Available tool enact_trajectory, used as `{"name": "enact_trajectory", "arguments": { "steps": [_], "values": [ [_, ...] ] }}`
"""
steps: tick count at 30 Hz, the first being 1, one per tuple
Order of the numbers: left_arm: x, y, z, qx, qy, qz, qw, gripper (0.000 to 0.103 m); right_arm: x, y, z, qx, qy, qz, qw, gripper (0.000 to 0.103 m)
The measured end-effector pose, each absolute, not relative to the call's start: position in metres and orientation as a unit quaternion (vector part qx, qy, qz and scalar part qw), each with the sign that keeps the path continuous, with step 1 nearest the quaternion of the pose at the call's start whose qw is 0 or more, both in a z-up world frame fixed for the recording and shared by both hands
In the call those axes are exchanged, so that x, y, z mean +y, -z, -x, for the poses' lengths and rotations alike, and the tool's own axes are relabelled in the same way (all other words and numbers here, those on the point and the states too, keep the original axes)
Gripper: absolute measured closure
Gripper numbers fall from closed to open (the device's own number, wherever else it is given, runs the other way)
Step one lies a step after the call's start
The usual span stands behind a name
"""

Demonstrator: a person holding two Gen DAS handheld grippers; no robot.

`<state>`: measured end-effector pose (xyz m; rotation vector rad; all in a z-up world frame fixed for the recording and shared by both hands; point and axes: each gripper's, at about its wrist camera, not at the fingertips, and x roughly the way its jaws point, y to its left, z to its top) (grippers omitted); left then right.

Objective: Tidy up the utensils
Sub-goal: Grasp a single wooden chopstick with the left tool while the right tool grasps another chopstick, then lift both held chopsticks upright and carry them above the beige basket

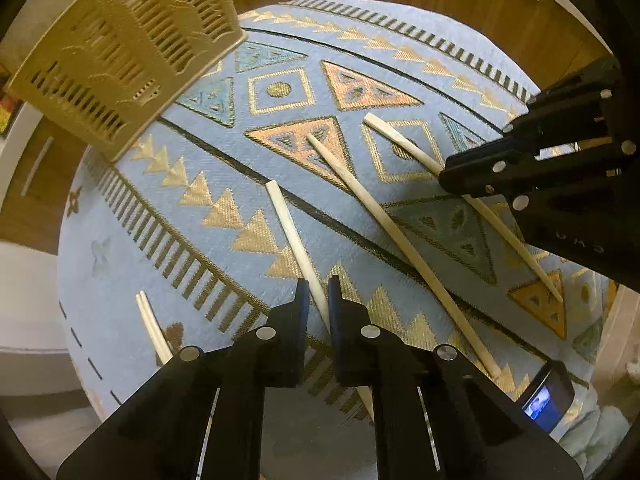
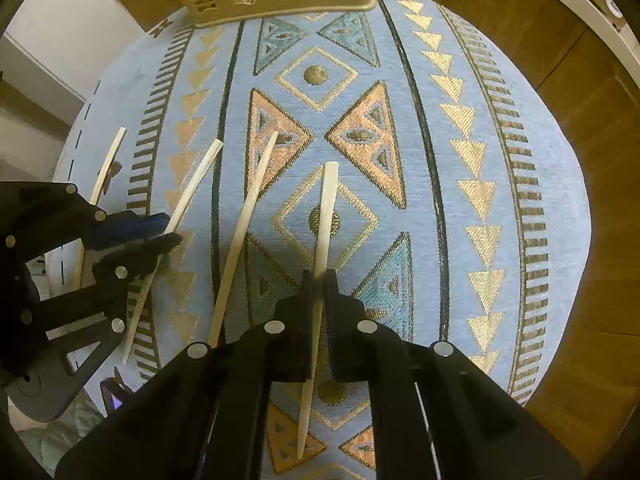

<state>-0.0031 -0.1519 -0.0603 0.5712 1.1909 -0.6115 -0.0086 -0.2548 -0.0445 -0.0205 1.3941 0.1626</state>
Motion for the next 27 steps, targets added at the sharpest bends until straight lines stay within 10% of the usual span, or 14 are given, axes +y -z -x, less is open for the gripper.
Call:
{"name": "enact_trajectory", "arguments": {
  "steps": [27],
  "values": [
    [-0.062, -0.044, 0.001, 0.376, 0.321, 0.02, 0.869, 0.1, -0.257, -0.047, 0.047, 0.454, -0.163, -0.082, 0.872, 0.099]
  ]
}}
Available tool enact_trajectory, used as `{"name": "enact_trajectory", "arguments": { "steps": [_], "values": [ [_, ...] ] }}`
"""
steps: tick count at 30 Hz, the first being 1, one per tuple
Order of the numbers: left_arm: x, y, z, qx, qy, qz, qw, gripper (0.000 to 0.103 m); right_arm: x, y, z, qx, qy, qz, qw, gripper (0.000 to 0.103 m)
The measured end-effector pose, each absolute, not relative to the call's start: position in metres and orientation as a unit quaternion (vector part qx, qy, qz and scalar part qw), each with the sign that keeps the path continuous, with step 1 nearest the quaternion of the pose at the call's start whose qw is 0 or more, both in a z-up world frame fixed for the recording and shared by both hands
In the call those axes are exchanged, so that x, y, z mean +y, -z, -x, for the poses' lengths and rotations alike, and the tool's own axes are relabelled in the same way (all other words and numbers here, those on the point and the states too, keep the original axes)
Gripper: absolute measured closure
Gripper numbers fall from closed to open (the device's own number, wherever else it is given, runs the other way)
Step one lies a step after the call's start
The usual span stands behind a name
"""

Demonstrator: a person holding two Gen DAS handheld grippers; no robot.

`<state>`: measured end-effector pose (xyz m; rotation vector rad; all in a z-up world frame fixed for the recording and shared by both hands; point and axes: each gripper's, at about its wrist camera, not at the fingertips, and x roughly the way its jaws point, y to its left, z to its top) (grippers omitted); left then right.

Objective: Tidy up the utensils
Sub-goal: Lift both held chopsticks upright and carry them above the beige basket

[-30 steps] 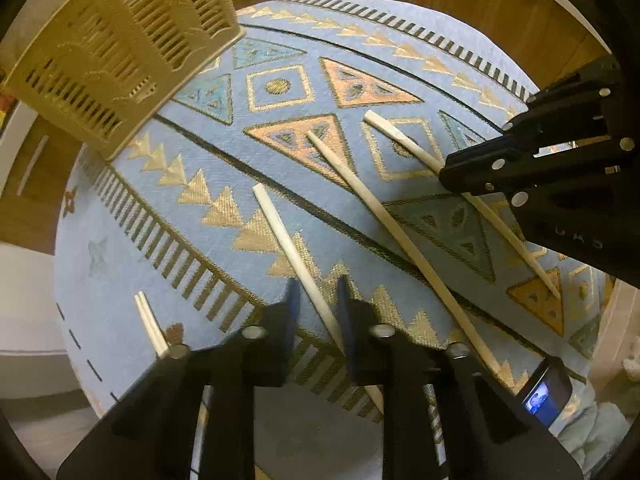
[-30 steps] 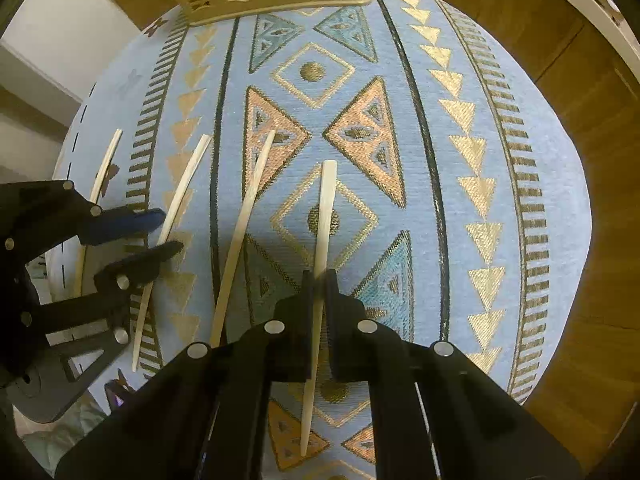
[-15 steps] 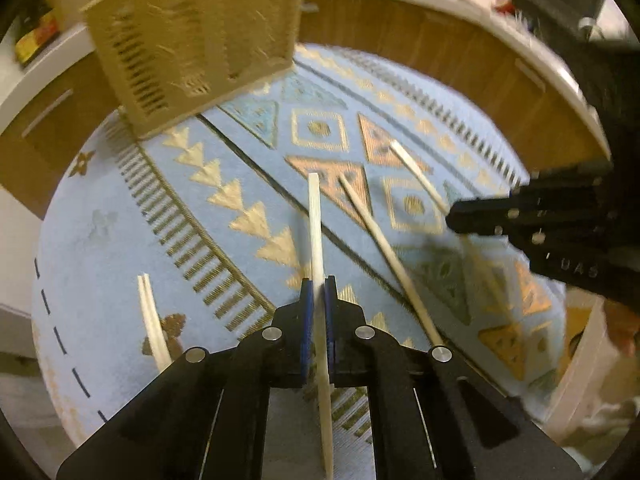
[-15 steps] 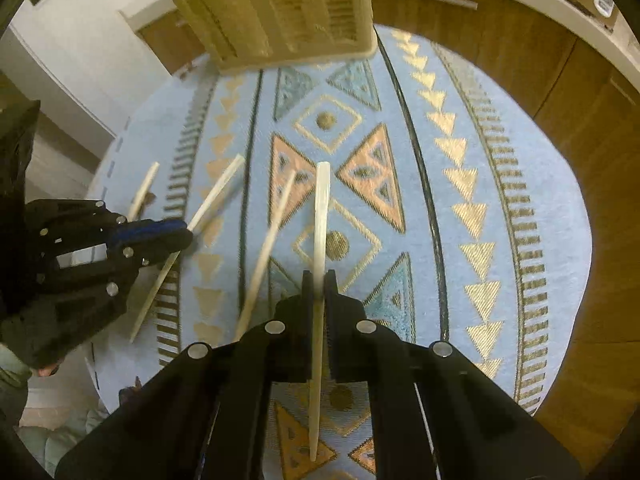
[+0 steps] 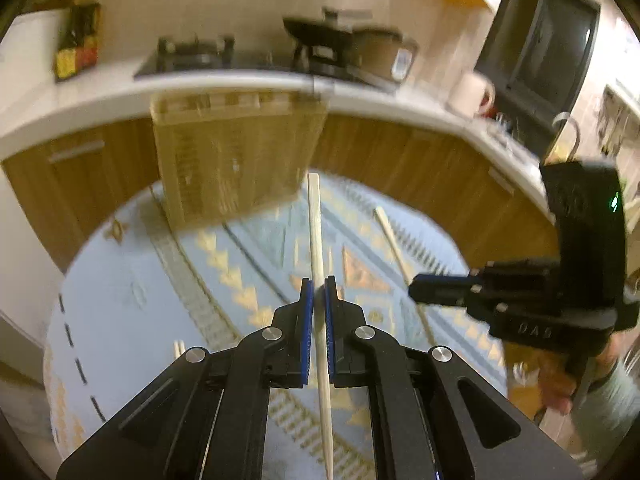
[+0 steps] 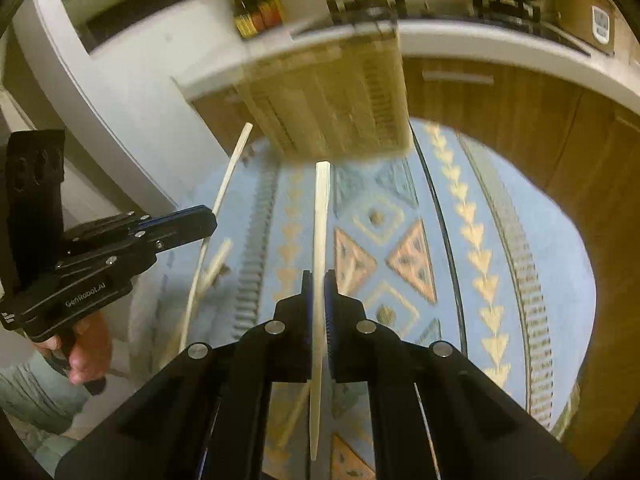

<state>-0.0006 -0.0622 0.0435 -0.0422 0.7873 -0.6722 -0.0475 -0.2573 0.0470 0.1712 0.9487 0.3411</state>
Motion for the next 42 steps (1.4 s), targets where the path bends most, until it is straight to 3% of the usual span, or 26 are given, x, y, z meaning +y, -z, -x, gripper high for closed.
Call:
{"name": "enact_trajectory", "arguments": {
  "steps": [9, 19, 31, 42],
  "values": [
    [-0.038, -0.111, -0.004, 0.213, 0.303, 0.083, 0.925, 0.099, -0.259, -0.105, 0.03, 0.35, -0.216, -0.155, 0.898, 0.099],
    [-0.037, -0.157, -0.05, 0.106, 0.289, 0.132, 0.942, 0.099, -0.263, -0.17, -0.021, 0.205, -0.165, -0.15, 0.953, 0.099],
    [-0.06, -0.153, -0.139, 0.083, 0.24, 0.181, 0.95, 0.099, -0.273, -0.184, -0.101, 0.106, -0.028, -0.135, 0.985, 0.099],
    [-0.077, -0.104, -0.171, 0.103, 0.188, 0.172, 0.962, 0.099, -0.295, -0.137, -0.138, 0.107, 0.015, -0.18, 0.978, 0.099]
  ]
}}
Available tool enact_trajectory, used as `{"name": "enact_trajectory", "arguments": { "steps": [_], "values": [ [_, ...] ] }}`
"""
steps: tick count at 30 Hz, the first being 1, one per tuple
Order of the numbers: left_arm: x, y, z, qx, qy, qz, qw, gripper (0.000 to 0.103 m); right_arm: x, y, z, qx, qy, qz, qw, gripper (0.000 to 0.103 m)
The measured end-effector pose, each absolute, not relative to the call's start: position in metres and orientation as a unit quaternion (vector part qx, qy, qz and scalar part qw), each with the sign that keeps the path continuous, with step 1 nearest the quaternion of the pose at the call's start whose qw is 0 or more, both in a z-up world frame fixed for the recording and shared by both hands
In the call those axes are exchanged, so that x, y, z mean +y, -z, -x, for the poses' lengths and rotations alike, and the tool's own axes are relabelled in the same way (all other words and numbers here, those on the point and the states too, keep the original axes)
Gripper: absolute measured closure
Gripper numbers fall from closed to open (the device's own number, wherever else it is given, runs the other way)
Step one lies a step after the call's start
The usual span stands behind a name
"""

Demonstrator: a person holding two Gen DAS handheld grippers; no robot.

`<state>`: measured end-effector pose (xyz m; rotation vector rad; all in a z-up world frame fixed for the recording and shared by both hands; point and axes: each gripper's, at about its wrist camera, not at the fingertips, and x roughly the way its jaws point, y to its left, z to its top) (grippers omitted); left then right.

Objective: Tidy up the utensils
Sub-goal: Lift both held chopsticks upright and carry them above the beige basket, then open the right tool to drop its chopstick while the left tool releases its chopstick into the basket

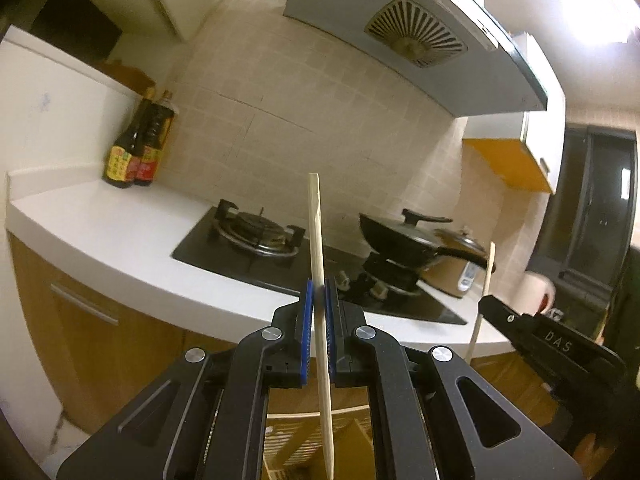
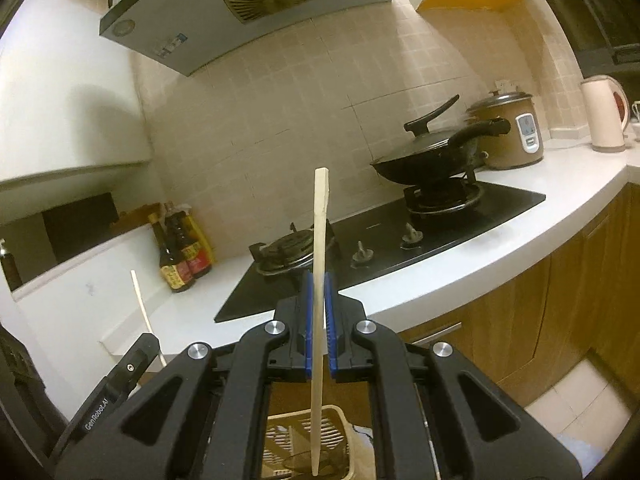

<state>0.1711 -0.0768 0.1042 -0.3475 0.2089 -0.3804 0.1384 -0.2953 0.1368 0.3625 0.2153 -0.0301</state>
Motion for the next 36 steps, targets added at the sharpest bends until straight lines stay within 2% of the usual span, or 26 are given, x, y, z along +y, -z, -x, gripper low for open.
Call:
{"name": "enact_trajectory", "arguments": {
  "steps": [21, 33, 34, 36],
  "values": [
    [-0.083, -0.078, -0.152, 0.078, 0.166, 0.137, 0.973, 0.098, -0.265, -0.106, -0.098, 0.051, 0.041, -0.082, 0.994, 0.099],
    [-0.075, -0.068, -0.143, 0.096, 0.184, 0.125, 0.97, 0.098, -0.275, -0.102, -0.078, 0.084, 0.007, -0.104, 0.991, 0.098],
    [-0.076, -0.068, -0.144, 0.098, 0.184, 0.122, 0.971, 0.098, -0.279, -0.105, -0.084, 0.099, -0.004, -0.11, 0.989, 0.097],
    [-0.078, -0.067, -0.146, 0.101, 0.185, 0.116, 0.971, 0.098, -0.289, -0.112, -0.104, 0.143, -0.036, -0.13, 0.98, 0.087]
  ]
}}
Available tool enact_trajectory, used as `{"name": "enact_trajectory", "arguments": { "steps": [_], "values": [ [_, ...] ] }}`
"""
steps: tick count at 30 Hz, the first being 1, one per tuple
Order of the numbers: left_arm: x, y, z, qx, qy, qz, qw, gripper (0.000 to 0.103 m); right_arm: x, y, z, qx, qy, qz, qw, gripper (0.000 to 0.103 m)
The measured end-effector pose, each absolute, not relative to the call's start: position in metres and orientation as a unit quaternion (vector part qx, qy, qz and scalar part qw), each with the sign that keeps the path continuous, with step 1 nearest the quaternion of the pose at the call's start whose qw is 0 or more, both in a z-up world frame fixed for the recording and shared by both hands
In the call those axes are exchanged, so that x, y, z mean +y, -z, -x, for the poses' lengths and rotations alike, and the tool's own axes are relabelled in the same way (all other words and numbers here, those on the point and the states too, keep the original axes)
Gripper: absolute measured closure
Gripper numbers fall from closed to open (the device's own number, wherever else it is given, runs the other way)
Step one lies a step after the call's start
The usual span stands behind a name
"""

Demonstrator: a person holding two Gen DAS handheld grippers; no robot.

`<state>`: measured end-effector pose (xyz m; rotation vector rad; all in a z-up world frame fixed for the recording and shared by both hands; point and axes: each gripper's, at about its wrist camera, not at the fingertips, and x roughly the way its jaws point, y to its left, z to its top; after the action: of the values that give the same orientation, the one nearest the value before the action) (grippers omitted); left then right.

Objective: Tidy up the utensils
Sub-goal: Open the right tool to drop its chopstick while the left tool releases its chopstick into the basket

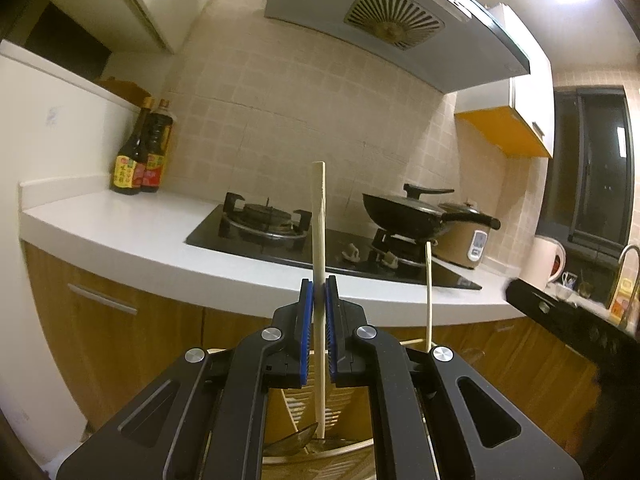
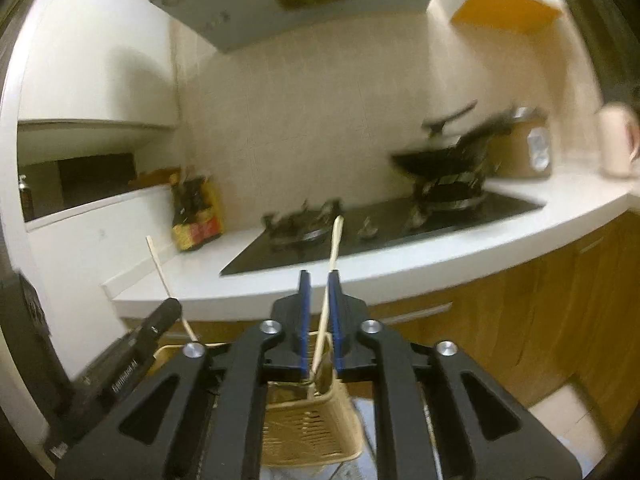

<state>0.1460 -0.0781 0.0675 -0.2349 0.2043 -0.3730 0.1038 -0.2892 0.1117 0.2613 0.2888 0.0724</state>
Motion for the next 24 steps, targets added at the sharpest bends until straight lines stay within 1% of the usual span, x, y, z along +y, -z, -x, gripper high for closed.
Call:
{"name": "enact_trajectory", "arguments": {
  "steps": [1, 3, 5, 9, 12, 13, 15, 16, 18, 19, 24],
  "values": [
    [-0.079, -0.067, -0.146, 0.102, 0.185, 0.115, 0.971, 0.098, -0.293, -0.114, -0.113, 0.164, -0.047, -0.14, 0.975, 0.083],
    [-0.08, -0.067, -0.148, 0.103, 0.188, 0.115, 0.97, 0.098, -0.305, -0.116, -0.14, 0.218, -0.081, -0.17, 0.958, 0.059],
    [-0.081, -0.068, -0.149, 0.102, 0.189, 0.113, 0.97, 0.098, -0.312, -0.117, -0.155, 0.239, -0.091, -0.187, 0.948, 0.055],
    [-0.082, -0.067, -0.15, 0.104, 0.193, 0.109, 0.97, 0.098, -0.309, -0.117, -0.187, 0.28, -0.095, -0.169, 0.94, 0.055],
    [-0.083, -0.066, -0.151, 0.105, 0.194, 0.107, 0.969, 0.098, -0.31, -0.108, -0.209, 0.321, -0.093, -0.187, 0.924, 0.055],
    [-0.083, -0.066, -0.152, 0.106, 0.196, 0.107, 0.969, 0.098, -0.312, -0.105, -0.217, 0.332, -0.096, -0.197, 0.918, 0.056],
    [-0.083, -0.066, -0.153, 0.108, 0.198, 0.106, 0.968, 0.098, -0.312, -0.102, -0.223, 0.338, -0.099, -0.2, 0.914, 0.07],
    [-0.084, -0.066, -0.154, 0.108, 0.198, 0.105, 0.969, 0.098, -0.312, -0.101, -0.228, 0.346, -0.106, -0.2, 0.911, 0.073],
    [-0.084, -0.066, -0.155, 0.109, 0.199, 0.103, 0.969, 0.098, -0.31, -0.098, -0.234, 0.356, -0.123, -0.204, 0.904, 0.095],
    [-0.084, -0.066, -0.155, 0.11, 0.199, 0.103, 0.968, 0.098, -0.308, -0.098, -0.234, 0.359, -0.123, -0.199, 0.903, 0.099],
    [-0.08, -0.066, -0.154, 0.109, 0.197, 0.114, 0.968, 0.098, -0.302, -0.115, -0.197, 0.296, -0.112, -0.161, 0.935, 0.099]
  ]
}}
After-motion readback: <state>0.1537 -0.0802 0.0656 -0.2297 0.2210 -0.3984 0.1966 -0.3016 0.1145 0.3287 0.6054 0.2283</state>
